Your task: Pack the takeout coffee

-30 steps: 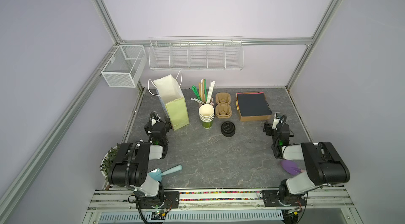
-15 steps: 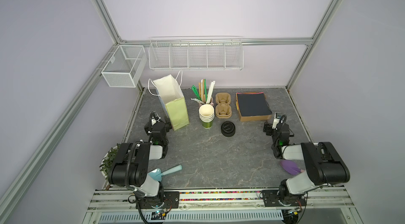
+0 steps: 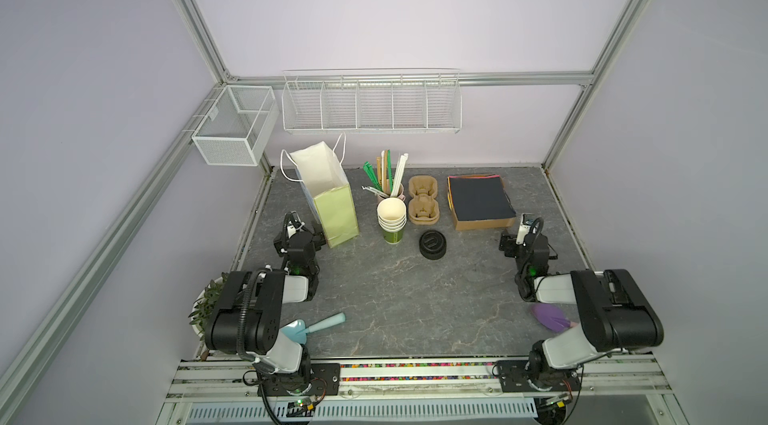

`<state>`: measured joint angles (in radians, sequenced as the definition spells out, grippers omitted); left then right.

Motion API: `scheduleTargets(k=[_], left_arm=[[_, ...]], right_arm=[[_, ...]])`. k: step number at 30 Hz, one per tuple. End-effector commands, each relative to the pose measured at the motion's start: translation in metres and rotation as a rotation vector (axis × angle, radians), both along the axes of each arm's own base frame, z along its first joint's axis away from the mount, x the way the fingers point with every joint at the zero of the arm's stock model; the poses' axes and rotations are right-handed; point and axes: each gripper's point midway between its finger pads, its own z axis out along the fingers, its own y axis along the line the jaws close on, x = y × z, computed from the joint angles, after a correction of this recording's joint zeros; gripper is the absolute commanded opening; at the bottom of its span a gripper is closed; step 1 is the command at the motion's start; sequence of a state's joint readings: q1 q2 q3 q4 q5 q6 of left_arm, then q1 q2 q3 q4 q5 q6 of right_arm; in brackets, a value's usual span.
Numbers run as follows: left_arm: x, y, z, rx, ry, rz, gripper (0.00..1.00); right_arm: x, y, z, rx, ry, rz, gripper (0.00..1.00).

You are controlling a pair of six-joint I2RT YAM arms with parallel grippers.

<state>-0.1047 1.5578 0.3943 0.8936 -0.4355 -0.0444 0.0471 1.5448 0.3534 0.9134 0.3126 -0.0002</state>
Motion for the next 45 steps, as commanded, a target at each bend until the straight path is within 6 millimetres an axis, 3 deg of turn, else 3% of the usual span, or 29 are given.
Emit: scheduleTargets(k=[1, 8, 15, 18, 21, 24, 26, 29, 31, 33, 38, 41, 42, 45], left_arm=[[0.000, 0.000, 0.005, -0.004, -0.025, -0.007, 0.98], [0.000, 0.000, 0.006, -0.004, -0.027, -0.008, 0.98], [0.001, 0.000, 0.006, -0.005, -0.028, -0.007, 0.98], [0.000, 0.000, 0.005, -0.005, -0.025, -0.008, 0.98], [-0.005, 0.007, 0.011, -0.011, -0.029, 0.052, 0.99], [-0.009, 0.000, 0.021, 0.014, -0.063, -0.003, 0.99], [-0.017, 0.002, 0.034, 0.053, -0.085, 0.069, 0.99], [-0.016, -0.006, 0.052, 0.092, -0.044, 0.077, 0.99], [-0.014, -0.003, 0.068, -0.007, -0.022, 0.159, 0.99], [-0.015, 0.001, 0.084, -0.087, -0.010, 0.219, 0.99], [-0.014, -0.028, 0.118, -0.226, 0.010, 0.056, 0.99], [-0.038, -0.017, 0.127, -0.379, -0.050, 0.145, 0.99], [-0.046, -0.015, 0.127, -0.424, -0.075, 0.161, 0.99], [-0.071, -0.017, 0.141, -0.556, -0.123, 0.134, 0.99]], right_arm=[[0.004, 0.000, 0.008, -0.002, -0.026, 0.006, 0.89], [0.003, -0.001, 0.010, -0.003, -0.033, 0.006, 0.89], [0.000, 0.009, 0.037, -0.019, -0.026, 0.051, 0.88], [-0.011, 0.017, 0.069, -0.060, -0.093, 0.057, 0.88], [-0.019, 0.039, 0.118, -0.050, -0.186, 0.101, 0.88], [-0.030, 0.063, 0.166, 0.086, -0.288, 0.204, 0.88], [-0.036, 0.069, 0.191, 0.242, -0.332, 0.219, 0.88], [-0.041, 0.046, 0.192, 0.488, -0.256, 0.003, 0.88], [-0.038, 0.044, 0.192, 0.510, -0.207, -0.016, 0.89], [-0.033, 0.064, 0.197, 0.511, -0.187, 0.110, 0.89], [-0.019, 0.103, 0.191, 0.557, -0.013, 0.274, 0.89], [-0.014, 0.118, 0.193, 0.528, 0.054, 0.317, 0.88], [-0.017, 0.133, 0.194, 0.522, 0.060, 0.363, 0.88], [-0.020, 0.153, 0.198, 0.491, 0.077, 0.417, 0.88]])
